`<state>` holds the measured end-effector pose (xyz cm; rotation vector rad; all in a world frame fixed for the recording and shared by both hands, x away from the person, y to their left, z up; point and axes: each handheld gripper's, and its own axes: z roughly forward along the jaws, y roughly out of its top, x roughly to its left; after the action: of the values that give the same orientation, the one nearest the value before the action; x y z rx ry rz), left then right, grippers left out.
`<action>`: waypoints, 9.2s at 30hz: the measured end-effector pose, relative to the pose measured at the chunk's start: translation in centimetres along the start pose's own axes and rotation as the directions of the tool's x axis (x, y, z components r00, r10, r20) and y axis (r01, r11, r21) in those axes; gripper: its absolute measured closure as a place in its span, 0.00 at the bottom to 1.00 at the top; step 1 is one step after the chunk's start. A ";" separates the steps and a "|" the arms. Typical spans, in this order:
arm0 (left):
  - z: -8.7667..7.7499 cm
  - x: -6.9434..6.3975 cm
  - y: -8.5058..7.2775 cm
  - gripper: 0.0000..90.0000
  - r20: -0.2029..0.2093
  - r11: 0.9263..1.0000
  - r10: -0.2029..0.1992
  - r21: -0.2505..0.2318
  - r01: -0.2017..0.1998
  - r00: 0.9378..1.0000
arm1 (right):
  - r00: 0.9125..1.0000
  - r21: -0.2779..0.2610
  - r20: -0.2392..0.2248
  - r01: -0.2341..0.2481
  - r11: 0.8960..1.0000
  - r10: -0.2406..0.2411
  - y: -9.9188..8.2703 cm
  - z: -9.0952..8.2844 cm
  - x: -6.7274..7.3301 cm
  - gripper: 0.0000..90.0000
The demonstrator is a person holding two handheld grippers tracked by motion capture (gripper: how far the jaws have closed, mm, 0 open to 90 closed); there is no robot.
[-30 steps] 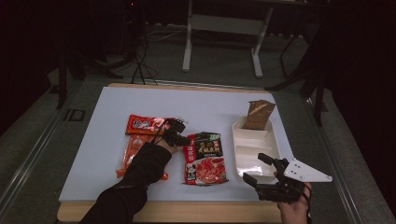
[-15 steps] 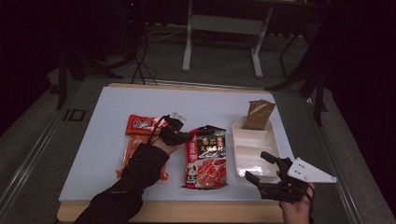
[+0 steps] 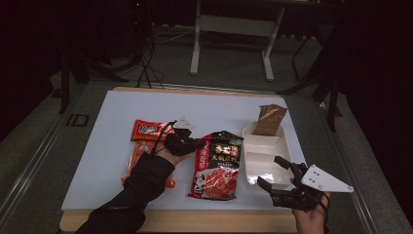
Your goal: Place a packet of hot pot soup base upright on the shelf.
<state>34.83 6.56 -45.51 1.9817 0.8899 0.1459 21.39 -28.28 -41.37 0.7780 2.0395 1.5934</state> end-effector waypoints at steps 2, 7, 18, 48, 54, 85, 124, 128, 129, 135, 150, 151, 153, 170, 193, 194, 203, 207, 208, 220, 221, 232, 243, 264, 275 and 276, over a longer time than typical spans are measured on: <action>-0.3 -0.5 0.0 0.97 0.005 1.000 0.012 -0.017 -0.011 1.000 | 1.000 -0.001 0.025 0.005 1.000 -0.005 0.1 -0.1 0.0 0.16; -1.1 -1.7 0.1 0.97 0.006 0.998 0.034 -0.050 -0.033 0.999 | 0.999 0.000 0.032 -0.004 1.000 0.004 0.2 -0.2 -0.2 0.15; -2.8 -3.3 0.2 0.97 -0.002 0.994 0.066 -0.092 -0.066 0.998 | 0.997 0.010 0.076 0.005 1.000 -0.005 0.5 -0.4 -0.3 0.14; -6.0 -3.6 1.1 0.97 0.191 0.942 0.130 -0.329 -0.061 0.973 | 0.997 0.082 -0.067 -0.037 0.996 0.042 3.0 2.6 -0.2 0.24; -6.0 -3.7 1.1 0.97 0.232 0.932 0.113 -0.363 -0.022 0.966 | 0.993 0.089 -0.100 -0.046 0.995 0.054 4.0 4.1 -0.6 0.34; -6.0 -3.7 1.1 0.79 0.267 0.910 0.088 -0.413 0.031 0.960 | 0.991 0.078 -0.128 -0.019 0.997 0.029 7.0 5.6 -0.2 0.86; -8.8 -3.9 -6.0 0.03 0.154 0.935 0.130 -0.349 -0.069 0.979 | 0.998 -0.041 -0.062 0.011 0.999 -0.013 10.5 3.5 -4.9 0.85; -8.7 -3.9 -7.0 0.03 0.131 0.940 0.157 -0.325 -0.107 0.979 | 0.999 -0.050 -0.038 0.014 0.999 -0.015 10.8 3.2 -6.2 0.85; -8.7 -3.8 -7.3 0.03 0.134 0.942 0.153 -0.321 -0.103 0.979 | 0.999 -0.056 -0.036 0.011 0.998 -0.013 10.8 3.2 -6.5 0.85; -8.5 -3.6 -8.8 0.03 0.148 0.946 0.132 -0.313 -0.080 0.980 | 1.000 -0.047 0.005 -0.004 0.999 0.004 10.4 3.1 -8.6 0.85; -7.2 -2.9 -10.8 0.03 0.122 0.948 0.143 -0.303 -0.101 0.982 | 0.997 0.004 0.063 -0.039 0.999 0.038 8.9 3.8 -13.0 0.85; -7.2 -2.9 -10.8 0.03 0.123 0.947 0.145 -0.304 -0.102 0.982 | 0.997 0.010 0.065 -0.036 0.999 0.036 8.8 3.9 -13.2 0.85; -7.1 -2.9 -10.9 0.03 0.121 0.947 0.152 -0.301 -0.109 0.981 | 0.997 0.015 0.072 -0.036 0.999 0.035 8.6 4.1 -13.5 0.85; -6.5 -2.5 -11.6 0.03 0.116 0.951 0.117 -0.299 -0.078 0.986 | 0.995 0.060 0.102 0.015 0.998 -0.021 5.8 6.1 -15.5 0.85; -6.5 -2.3 -11.7 0.04 0.115 0.951 0.103 -0.304 -0.064 0.988 | 0.999 0.083 0.020 -0.040 0.996 0.038 4.0 7.4 -15.6 0.82; -6.6 -2.3 -11.7 0.04 0.113 0.950 0.104 -0.305 -0.065 0.988 | 0.999 0.080 0.025 -0.049 0.996 0.047 3.9 7.4 -15.7 0.82; -6.5 -2.4 -11.8 0.04 0.118 0.951 0.102 -0.302 -0.062 0.988 | 0.997 0.065 0.013 -0.073 0.995 0.072 3.1 6.9 -16.0 0.80; -6.5 -2.3 -11.8 0.04 0.122 0.951 0.099 -0.305 -0.058 0.988 | 0.996 0.093 0.024 -0.086 0.992 0.084 2.8 7.0 -15.9 0.78; -6.5 -2.3 -11.8 0.04 0.122 0.952 0.099 -0.302 -0.058 0.988 | 0.996 0.106 0.028 -0.086 0.991 0.084 2.6 7.0 -15.9 0.77; -6.2 -2.4 -11.8 0.04 0.124 0.956 0.099 -0.288 -0.060 0.987 | 0.984 0.053 0.076 -0.166 0.985 0.162 1.8 4.4 -16.1 0.51; -6.2 -2.4 -11.8 0.04 0.123 0.956 0.100 -0.289 -0.060 0.987 | 0.982 0.047 0.086 -0.170 0.984 0.166 2.3 4.1 -15.9 0.49; -6.1 -2.4 -11.8 0.04 0.106 0.960 0.112 -0.267 -0.080 0.988 | 0.990 -0.022 0.109 -0.091 0.996 0.093 6.7 1.7 -13.3 0.41; -6.6 -2.4 -11.5 0.04 0.109 0.956 0.122 -0.282 -0.087 0.986 | 0.993 -0.027 0.058 -0.104 0.994 0.106 7.7 3.0 -9.9 0.16; -9.8 -1.5 -10.2 0.05 0.073 0.962 0.048 -0.271 -0.027 0.996 | 0.996 0.017 -0.055 -0.068 0.998 0.069 4.9 3.7 -5.0 0.19; -12.8 0.7 -9.4 0.05 0.001 0.963 0.045 -0.266 -0.044 0.999 | 0.991 0.059 -0.119 -0.047 0.997 0.054 3.1 3.4 -3.1 0.17; -13.0 1.0 -9.3 0.05 -0.005 0.963 0.046 -0.266 -0.045 0.999 | 0.991 0.059 -0.119 -0.051 0.997 0.058 3.0 3.3 -2.9 0.17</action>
<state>25.00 19.21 -45.79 1.7514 0.7804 0.2766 26.21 -27.27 -39.26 0.7805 2.1740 1.6562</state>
